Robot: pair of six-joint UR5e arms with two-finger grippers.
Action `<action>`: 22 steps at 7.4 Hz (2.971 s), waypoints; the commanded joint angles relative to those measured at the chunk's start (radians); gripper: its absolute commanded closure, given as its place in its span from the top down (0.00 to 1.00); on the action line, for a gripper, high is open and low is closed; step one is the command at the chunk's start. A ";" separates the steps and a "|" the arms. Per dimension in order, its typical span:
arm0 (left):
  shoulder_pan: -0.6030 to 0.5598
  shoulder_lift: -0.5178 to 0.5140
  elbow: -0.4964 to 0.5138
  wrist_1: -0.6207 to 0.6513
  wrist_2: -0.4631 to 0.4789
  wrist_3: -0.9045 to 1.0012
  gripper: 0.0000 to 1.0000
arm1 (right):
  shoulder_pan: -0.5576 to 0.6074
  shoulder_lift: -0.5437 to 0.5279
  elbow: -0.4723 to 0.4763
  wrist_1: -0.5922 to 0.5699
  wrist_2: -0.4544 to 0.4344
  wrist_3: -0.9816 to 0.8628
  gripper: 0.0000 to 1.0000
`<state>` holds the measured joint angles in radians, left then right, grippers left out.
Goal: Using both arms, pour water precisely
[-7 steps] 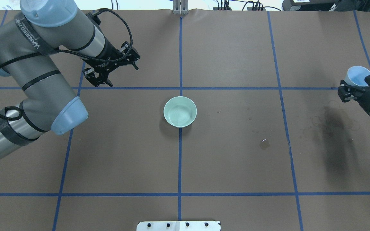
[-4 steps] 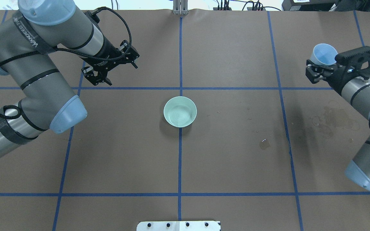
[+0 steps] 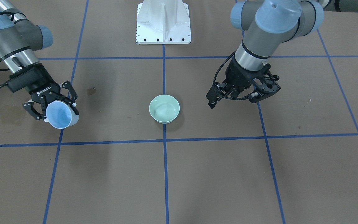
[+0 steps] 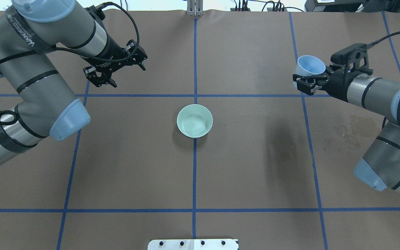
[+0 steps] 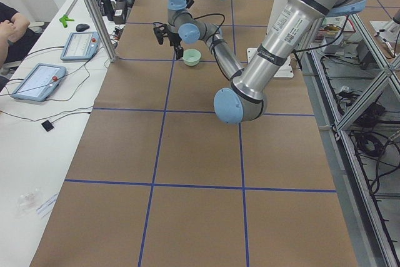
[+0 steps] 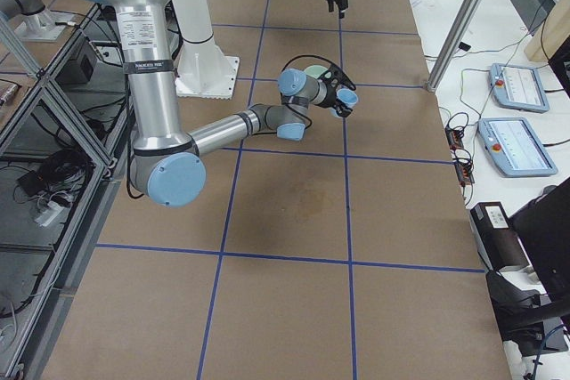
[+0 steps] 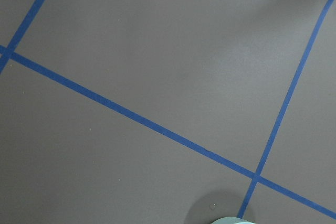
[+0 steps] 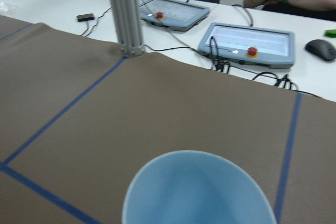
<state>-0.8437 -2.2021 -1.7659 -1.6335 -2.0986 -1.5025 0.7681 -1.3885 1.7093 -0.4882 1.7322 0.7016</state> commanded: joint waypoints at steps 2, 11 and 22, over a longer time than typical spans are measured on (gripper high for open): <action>-0.058 0.066 -0.006 0.006 -0.011 0.221 1.00 | -0.053 0.159 -0.025 -0.087 0.102 -0.042 0.00; -0.086 0.311 -0.083 0.000 -0.008 0.567 1.00 | -0.210 0.354 -0.011 -0.568 0.098 -0.260 0.00; -0.097 0.311 -0.072 -0.002 -0.008 0.573 1.00 | -0.270 0.664 -0.130 -1.329 0.116 -0.451 0.00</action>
<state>-0.9393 -1.8914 -1.8389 -1.6351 -2.1068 -0.9296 0.4995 -0.7628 1.6262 -1.7722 1.8465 0.2805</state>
